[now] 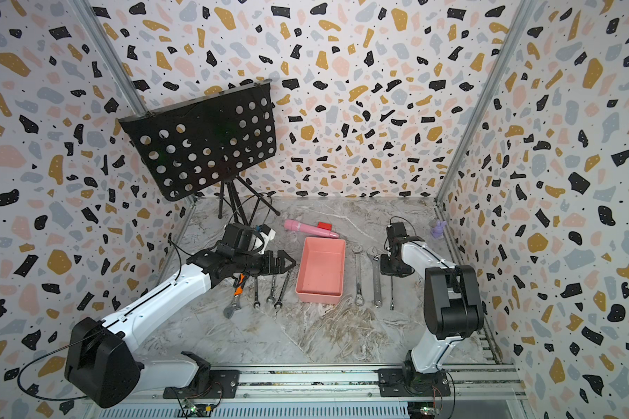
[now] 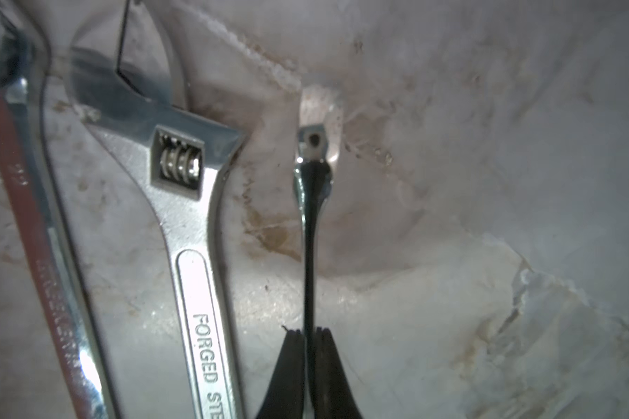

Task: Take out the wrench from the storage box
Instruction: Place the wrench at the center of the board.

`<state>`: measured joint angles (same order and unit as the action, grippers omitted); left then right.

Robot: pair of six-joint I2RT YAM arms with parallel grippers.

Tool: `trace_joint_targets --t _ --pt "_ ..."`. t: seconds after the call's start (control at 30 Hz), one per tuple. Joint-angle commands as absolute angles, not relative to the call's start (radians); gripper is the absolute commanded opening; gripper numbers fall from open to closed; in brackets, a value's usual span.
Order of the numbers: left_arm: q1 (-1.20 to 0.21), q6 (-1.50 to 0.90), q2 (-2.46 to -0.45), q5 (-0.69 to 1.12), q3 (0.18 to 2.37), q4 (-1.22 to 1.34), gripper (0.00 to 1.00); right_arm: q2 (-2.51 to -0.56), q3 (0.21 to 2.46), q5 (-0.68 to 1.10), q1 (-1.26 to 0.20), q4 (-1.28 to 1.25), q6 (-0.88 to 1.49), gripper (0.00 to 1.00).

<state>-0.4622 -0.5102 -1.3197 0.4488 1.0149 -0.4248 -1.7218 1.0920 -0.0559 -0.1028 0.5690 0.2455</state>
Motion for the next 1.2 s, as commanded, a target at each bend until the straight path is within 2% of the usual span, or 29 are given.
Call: trace_joint_targets --t 0.0,0.27,0.4,0.5,0.93,1.17 --pt "-0.468 -0.503 -1.313 0.443 1.011 -0.394 1.00 -1.746 1.141 -0.045 -0.086 0.527 0.245 0.00" --pt "-0.468 -0.497 -1.325 0.438 1.006 -0.394 1.00 -1.822 1.161 -0.031 -0.072 0.491 0.249 0.03" --pt "-0.468 -0.492 -1.330 0.438 1.004 -0.396 1.00 -1.830 1.163 -0.040 -0.065 0.493 0.253 0.20" --pt "-0.469 -0.490 -1.336 0.438 1.003 -0.396 1.00 -1.832 1.164 -0.043 -0.062 0.495 0.256 0.28" --pt "-0.468 -0.479 -1.354 0.436 1.023 -0.403 1.00 -1.786 1.220 -0.060 -0.059 0.560 0.256 0.40" --pt "-0.410 -0.407 -1.330 0.393 1.048 -0.453 1.00 -1.643 1.259 -0.042 -0.060 0.597 0.214 0.50"
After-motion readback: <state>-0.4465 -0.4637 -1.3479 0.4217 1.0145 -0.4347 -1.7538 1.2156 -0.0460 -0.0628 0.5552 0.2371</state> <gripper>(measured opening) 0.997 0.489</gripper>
